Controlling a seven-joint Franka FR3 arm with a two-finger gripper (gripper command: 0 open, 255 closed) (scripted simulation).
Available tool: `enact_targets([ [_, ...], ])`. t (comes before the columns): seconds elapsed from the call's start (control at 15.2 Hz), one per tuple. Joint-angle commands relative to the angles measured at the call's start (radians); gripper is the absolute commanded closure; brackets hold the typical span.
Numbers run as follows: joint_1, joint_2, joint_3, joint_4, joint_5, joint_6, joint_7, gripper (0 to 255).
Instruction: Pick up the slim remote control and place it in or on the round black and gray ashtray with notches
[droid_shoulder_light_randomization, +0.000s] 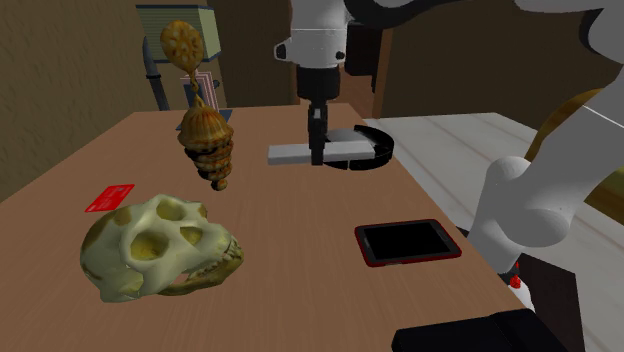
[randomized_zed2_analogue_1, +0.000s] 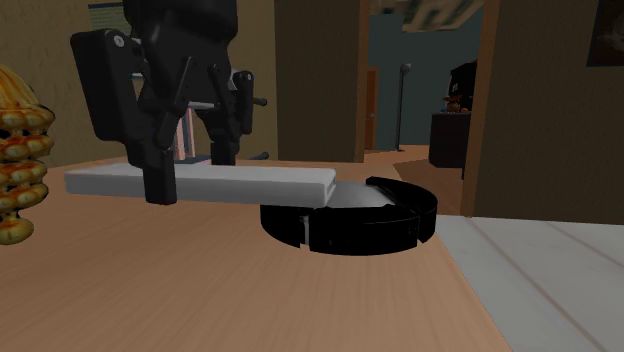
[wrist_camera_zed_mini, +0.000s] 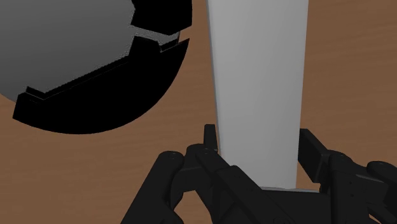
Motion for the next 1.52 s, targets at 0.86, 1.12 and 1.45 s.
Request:
enact_targets([
  [0.86,-0.026,-0.014,-0.061,0.136,-0.019,-0.156,-0.065,255],
  [1.12,-0.053,-0.062,-0.136,0.089,-0.041,-0.164,-0.167,255],
  [1.45,-0.09,-0.098,-0.229,0.055,-0.079,-0.173,-0.291,255],
])
